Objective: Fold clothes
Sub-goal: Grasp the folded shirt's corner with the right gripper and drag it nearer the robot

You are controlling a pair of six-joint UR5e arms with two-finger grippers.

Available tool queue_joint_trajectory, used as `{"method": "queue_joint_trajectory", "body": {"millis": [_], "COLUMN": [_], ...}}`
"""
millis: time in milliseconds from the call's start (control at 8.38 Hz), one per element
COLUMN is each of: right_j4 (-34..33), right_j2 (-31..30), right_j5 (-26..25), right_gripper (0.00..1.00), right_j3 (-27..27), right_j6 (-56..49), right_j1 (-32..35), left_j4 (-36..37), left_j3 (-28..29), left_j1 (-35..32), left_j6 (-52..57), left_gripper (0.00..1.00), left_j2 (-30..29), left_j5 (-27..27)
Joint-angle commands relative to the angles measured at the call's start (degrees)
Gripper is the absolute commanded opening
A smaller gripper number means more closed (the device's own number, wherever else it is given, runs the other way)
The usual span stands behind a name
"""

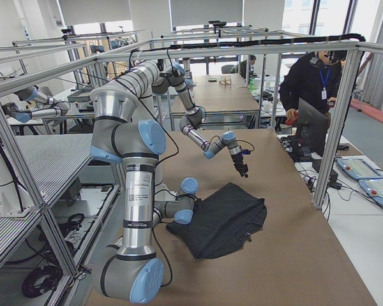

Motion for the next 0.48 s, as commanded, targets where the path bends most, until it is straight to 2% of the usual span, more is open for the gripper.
{"method": "queue_joint_trajectory", "body": {"millis": [0,358], "right_j4": [-0.1,-0.1], "right_j2": [0.5,0.9], "right_j5": [-0.2,-0.2], "right_gripper": [0.95,0.95], "right_j3": [-0.1,0.1], "right_j6": [0.0,0.0], "right_j1": [1.9,2.6], "left_j4": [-0.2,-0.3], "left_j3": [-3.8,-3.1], "left_j1": [6.4,6.8], "left_j6": [-2.3,-2.3], "left_gripper": [0.61,0.61], "left_j2": [4.4,4.7], "left_j5": [4.7,4.7]}}
